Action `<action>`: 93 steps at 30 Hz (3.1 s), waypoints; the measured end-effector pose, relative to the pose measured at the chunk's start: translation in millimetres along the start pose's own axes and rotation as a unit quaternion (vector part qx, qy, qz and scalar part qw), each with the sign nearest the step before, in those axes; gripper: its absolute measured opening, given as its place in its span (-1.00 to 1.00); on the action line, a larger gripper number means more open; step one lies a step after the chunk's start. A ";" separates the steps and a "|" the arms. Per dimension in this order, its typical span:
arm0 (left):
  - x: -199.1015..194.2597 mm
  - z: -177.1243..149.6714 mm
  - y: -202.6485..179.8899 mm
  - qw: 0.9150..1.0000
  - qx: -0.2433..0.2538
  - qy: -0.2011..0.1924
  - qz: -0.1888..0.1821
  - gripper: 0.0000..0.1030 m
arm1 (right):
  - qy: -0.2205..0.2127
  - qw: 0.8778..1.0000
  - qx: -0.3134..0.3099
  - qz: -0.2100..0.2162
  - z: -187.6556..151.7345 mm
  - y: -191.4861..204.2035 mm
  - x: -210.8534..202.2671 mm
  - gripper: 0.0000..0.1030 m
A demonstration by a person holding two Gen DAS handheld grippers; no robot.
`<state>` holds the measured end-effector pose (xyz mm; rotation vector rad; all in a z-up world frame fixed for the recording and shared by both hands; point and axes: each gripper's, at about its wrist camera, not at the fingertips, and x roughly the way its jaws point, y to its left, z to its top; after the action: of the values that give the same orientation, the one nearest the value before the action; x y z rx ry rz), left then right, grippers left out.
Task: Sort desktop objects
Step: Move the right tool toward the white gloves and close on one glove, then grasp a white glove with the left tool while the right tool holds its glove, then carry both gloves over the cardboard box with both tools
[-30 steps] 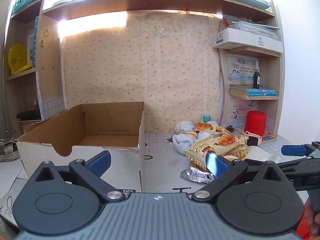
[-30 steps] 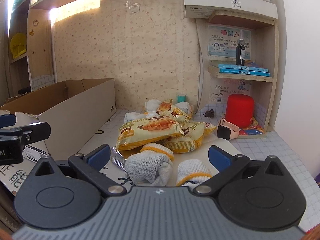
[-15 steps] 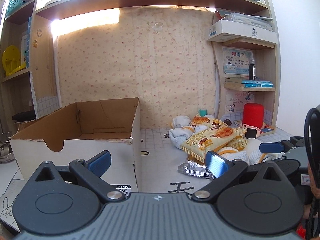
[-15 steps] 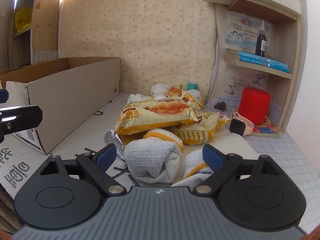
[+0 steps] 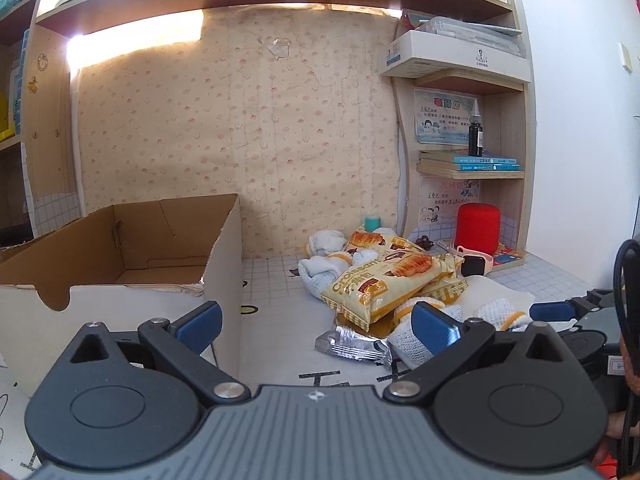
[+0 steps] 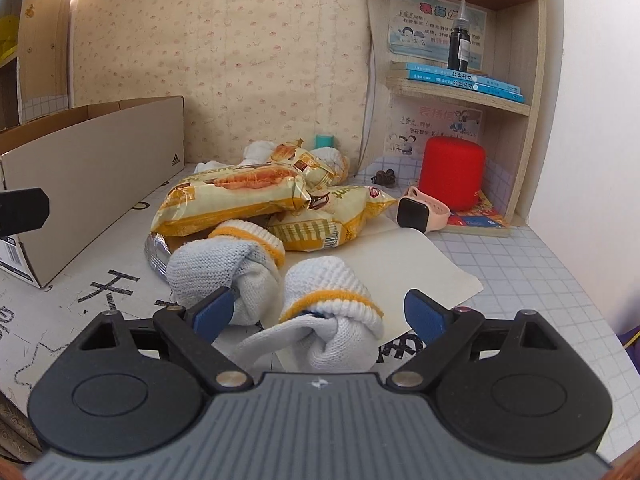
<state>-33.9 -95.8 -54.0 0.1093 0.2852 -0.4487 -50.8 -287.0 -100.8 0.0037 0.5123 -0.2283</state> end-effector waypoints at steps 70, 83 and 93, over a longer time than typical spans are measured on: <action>63.5 12.7 -92.3 0.998 -0.030 0.059 0.021 -0.24 | -0.056 0.997 0.049 -0.005 6.7 -74.5 -47.1 -0.08; 21.7 41.1 -45.0 0.996 -0.054 0.025 0.067 -0.24 | -0.097 0.994 0.018 0.044 43.8 -37.7 -73.6 -0.08; -0.9 54.9 6.1 0.990 -0.073 0.012 0.123 -0.24 | -0.121 0.987 -0.012 0.101 79.8 13.2 -72.6 -0.08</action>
<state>-18.3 -99.1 -1.1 0.0062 0.3223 -0.1812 -70.6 -263.3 3.4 0.0042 0.2704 -0.0236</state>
